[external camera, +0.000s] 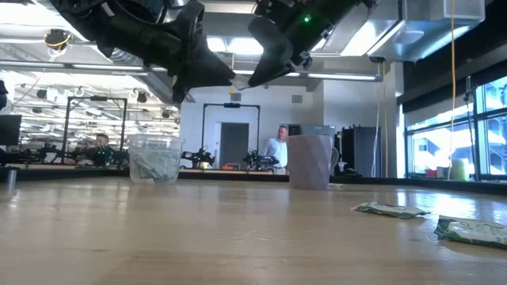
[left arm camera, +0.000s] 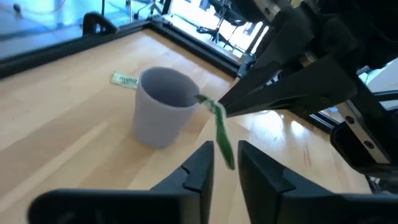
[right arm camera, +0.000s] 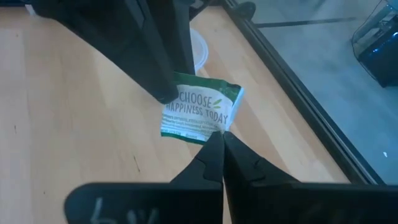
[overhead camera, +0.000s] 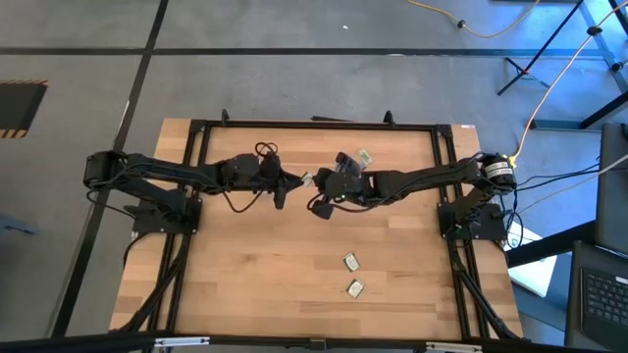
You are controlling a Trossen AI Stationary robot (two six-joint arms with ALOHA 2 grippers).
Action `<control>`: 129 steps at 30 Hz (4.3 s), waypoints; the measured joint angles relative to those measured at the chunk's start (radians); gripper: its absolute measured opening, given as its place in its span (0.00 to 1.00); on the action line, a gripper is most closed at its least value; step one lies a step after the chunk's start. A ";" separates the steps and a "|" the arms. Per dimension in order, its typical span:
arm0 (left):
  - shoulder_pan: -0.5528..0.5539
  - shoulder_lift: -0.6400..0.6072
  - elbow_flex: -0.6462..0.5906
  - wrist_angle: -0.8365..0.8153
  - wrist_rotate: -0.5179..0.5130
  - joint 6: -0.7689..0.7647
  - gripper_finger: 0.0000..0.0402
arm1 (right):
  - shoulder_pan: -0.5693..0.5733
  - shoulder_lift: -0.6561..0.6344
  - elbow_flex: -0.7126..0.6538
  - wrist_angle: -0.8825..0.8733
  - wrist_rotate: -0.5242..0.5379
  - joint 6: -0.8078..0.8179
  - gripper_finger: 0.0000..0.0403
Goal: Pick and place Stevia / Truvia into bins
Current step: Put the green stevia packet into the transparent container, then put the light green stevia packet into the transparent container
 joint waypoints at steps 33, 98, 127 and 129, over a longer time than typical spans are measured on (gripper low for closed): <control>0.001 -0.189 0.000 -0.179 0.001 0.119 0.01 | -0.089 -0.224 -0.126 -0.204 -0.035 0.035 0.33; 0.225 -0.154 0.000 -0.754 -0.074 0.168 0.16 | -0.144 -0.416 -0.193 -0.270 -0.186 0.022 0.33; 0.190 -0.462 0.000 -0.573 -0.106 0.347 0.19 | -0.389 -0.415 -0.438 -0.172 -0.186 0.031 0.33; 0.178 -0.480 0.000 -0.557 -0.107 0.355 0.19 | -0.426 -0.419 -0.480 -0.103 -0.186 0.027 0.33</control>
